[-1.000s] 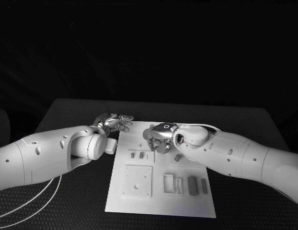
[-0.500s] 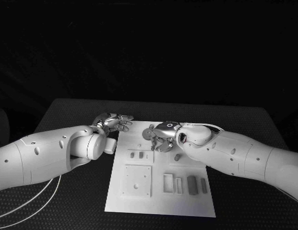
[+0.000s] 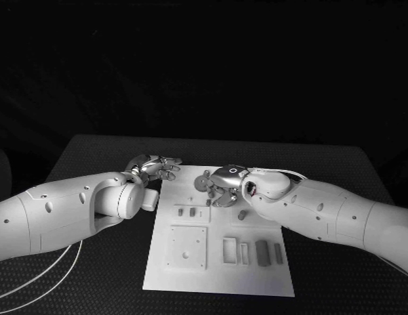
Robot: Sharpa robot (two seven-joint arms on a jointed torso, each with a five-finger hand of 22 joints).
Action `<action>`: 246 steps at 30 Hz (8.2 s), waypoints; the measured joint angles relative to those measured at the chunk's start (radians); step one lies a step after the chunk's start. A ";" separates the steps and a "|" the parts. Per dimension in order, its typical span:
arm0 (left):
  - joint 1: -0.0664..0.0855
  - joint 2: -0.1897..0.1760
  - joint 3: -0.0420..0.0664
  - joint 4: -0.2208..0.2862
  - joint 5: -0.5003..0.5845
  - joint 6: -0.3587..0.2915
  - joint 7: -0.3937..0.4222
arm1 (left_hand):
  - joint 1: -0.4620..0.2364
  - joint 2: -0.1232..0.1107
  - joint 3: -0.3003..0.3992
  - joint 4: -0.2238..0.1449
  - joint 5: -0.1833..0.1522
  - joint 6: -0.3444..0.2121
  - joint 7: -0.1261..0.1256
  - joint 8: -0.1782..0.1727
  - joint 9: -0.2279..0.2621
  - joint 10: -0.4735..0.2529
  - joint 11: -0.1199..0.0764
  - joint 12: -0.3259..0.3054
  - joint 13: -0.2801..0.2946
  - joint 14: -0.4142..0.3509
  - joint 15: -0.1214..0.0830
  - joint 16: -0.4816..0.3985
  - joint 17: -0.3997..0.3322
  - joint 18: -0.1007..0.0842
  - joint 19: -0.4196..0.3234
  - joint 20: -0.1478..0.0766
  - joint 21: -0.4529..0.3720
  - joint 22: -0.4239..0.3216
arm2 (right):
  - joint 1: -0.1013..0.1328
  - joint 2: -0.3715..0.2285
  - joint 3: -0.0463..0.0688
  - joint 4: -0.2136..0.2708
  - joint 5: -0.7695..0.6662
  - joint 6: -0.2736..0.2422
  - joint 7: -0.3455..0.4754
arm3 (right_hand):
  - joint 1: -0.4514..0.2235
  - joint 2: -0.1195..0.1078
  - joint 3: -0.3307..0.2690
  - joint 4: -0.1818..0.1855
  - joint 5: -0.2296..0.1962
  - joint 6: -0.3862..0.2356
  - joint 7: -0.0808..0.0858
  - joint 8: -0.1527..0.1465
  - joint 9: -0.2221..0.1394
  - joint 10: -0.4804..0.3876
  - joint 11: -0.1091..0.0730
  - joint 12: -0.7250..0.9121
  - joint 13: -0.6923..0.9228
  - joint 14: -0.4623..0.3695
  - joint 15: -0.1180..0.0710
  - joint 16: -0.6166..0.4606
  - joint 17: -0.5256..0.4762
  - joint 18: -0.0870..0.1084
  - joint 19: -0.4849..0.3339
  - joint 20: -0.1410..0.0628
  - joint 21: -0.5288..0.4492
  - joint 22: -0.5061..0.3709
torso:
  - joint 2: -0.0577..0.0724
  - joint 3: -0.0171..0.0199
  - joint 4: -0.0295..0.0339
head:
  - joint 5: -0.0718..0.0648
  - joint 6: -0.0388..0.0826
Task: Assemble the parts on the task board
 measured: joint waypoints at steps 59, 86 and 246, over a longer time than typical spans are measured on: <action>0.000 0.001 0.000 -0.002 0.000 0.002 0.000 | 0.004 0.004 0.002 -0.008 0.000 -0.006 0.001 0.000 -0.003 -0.005 0.003 0.003 -0.004 0.000 0.000 -0.006 0.005 0.000 0.000 0.000 0.000 0.001 | -0.004 0.014 -0.018 -0.015 0.022 0.003 0.062 | 0.097 -0.010 0.184 0.002 0.001 -0.002 -0.001 0.018 0.002 -0.027 0.001 0.013 -0.005 -0.017 0.003 0.012 -0.018 0.000 -0.015 0.014 0.004 0.017 | 0.000 -0.0013 0.0018 | 0.004 -0.010; 0.000 0.001 0.000 -0.002 0.001 0.003 0.000 | 0.004 0.004 0.000 -0.009 0.000 -0.006 0.001 0.000 -0.004 -0.005 0.003 0.006 -0.005 0.000 0.000 -0.006 0.007 0.000 0.000 0.000 -0.004 0.001 | -0.005 0.006 -0.018 -0.018 0.024 -0.014 0.060 | 0.096 -0.019 0.159 0.004 0.001 -0.073 0.005 -0.019 -0.020 -0.029 0.003 0.013 -0.015 -0.017 0.003 0.012 -0.027 0.000 -0.015 0.014 0.004 0.012 | 0.000 -0.0013 0.0011 | 0.004 -0.007; -0.001 0.020 -0.001 0.033 0.075 0.179 -0.096 | 0.112 0.052 -0.003 -0.083 -0.008 0.108 -0.047 0.012 -0.055 0.100 -0.023 -0.020 -0.131 0.032 0.010 -0.149 0.085 0.000 -0.003 0.003 -0.070 0.006 | 0.017 -0.045 0.120 0.182 0.103 -0.145 -0.056 | -0.060 0.015 0.192 0.015 0.074 0.073 -0.020 0.029 0.043 0.048 -0.010 -0.004 -0.051 0.049 -0.023 0.001 -0.050 0.000 0.055 -0.012 -0.004 -0.016 | 0.000 -0.0008 0.0011 | -0.006 0.016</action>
